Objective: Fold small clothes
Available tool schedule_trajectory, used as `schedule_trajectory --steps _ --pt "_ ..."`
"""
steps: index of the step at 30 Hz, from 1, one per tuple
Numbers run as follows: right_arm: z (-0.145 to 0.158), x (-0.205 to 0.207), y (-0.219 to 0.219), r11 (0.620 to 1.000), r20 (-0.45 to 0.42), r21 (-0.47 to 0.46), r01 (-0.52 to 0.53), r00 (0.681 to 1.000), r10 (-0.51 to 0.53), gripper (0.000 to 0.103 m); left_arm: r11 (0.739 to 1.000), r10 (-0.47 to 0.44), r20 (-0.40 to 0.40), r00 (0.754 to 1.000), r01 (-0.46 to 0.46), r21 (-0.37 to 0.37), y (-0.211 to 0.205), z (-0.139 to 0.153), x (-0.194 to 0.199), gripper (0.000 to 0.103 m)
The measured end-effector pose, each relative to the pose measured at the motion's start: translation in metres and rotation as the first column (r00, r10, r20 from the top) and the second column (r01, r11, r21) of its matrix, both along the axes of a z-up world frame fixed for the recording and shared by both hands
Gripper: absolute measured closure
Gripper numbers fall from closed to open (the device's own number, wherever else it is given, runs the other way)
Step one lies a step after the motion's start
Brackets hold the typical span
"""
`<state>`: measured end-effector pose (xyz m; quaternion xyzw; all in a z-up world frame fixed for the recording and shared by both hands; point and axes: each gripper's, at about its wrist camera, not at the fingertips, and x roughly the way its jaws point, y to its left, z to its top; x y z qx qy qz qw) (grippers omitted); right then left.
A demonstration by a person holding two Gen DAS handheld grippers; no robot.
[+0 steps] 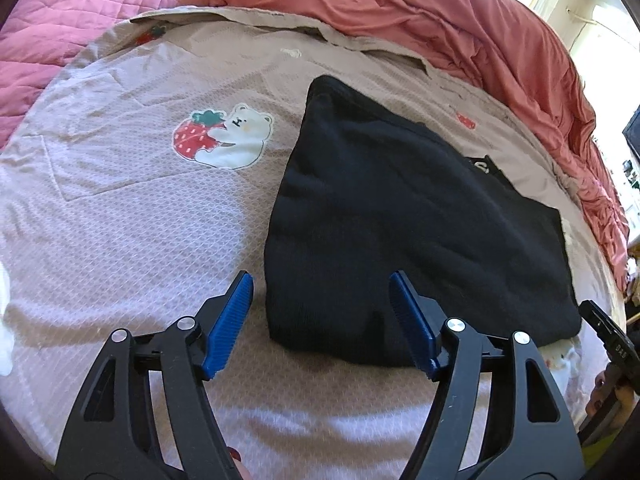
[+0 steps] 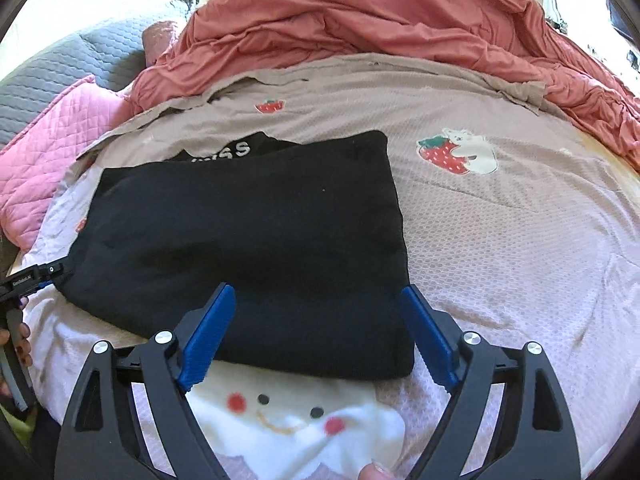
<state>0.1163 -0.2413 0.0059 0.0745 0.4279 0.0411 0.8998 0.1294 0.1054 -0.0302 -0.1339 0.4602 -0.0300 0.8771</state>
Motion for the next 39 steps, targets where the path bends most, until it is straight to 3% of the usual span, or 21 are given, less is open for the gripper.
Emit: schedule_trajectory --steps 8,9,10,23,39 --pt "0.018 -0.015 0.019 0.999 0.056 0.002 -0.032 0.998 0.031 0.018 0.998 0.013 0.052 0.999 -0.015 0.054 0.002 0.025 -0.019 0.017" --pt "0.021 -0.017 0.021 1.000 0.068 -0.004 -0.030 0.997 0.030 0.008 0.998 0.016 0.056 0.998 -0.019 0.057 0.003 0.027 -0.021 0.013" --pt "0.025 -0.019 0.023 1.000 0.083 -0.010 -0.026 0.996 0.027 0.005 0.998 0.020 0.062 0.998 -0.024 0.061 0.004 0.030 -0.023 0.010" --pt "0.055 -0.020 0.063 0.994 0.152 -0.032 -0.103 0.983 0.107 0.005 0.993 0.049 0.111 0.993 -0.060 0.097 0.017 0.052 -0.035 0.010" --pt "0.056 -0.007 0.128 0.970 0.147 -0.072 -0.231 0.960 0.239 0.005 0.988 0.102 0.098 0.990 -0.113 0.109 0.046 0.046 -0.038 0.010"
